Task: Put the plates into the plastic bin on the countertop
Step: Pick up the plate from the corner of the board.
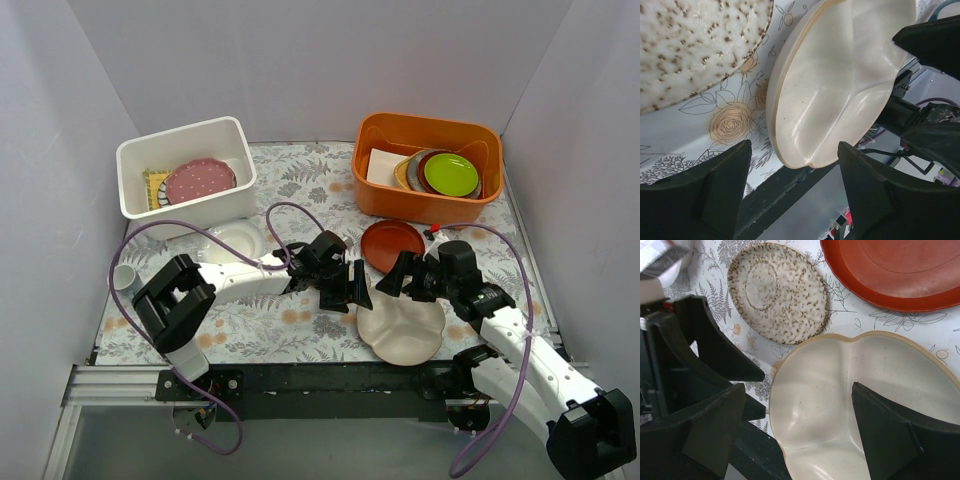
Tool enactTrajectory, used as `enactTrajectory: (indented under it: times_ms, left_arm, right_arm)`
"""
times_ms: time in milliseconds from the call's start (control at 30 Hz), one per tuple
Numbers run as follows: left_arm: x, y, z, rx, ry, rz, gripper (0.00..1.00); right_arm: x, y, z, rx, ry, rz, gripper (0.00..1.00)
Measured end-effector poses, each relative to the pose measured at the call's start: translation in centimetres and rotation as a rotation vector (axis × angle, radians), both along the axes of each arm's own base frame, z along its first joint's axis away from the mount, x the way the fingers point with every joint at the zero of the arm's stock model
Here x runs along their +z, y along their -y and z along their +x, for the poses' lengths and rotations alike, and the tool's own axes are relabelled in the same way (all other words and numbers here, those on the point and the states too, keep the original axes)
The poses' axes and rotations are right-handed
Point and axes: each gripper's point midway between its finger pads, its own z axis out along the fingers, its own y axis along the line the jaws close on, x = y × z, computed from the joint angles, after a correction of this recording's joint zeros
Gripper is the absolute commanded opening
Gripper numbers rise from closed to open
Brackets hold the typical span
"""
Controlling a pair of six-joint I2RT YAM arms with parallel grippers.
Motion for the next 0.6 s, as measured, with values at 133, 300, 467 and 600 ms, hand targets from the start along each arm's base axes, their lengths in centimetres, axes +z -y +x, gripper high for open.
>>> enactTrajectory:
  times_ms: [133,300,467,600]
  left_arm:
    - [-1.2,0.3,-1.4,-0.009,-0.023,0.011,0.65]
    - [-2.7,0.6,-2.6,-0.018,-0.049,0.021,0.61]
    - [-3.9,0.9,-3.3,-0.012,-0.069,0.015,0.53]
    - [-4.2,1.1,-3.4,0.010,-0.078,-0.016,0.43]
  right_arm:
    - [0.4,0.3,0.2,-0.012,0.017,0.006,0.94]
    - [0.5,0.6,0.4,-0.024,0.024,0.006,0.93]
    - [0.5,0.8,0.5,-0.029,0.025,0.002,0.94]
    - [0.5,0.9,0.6,-0.029,0.029,-0.001,0.93]
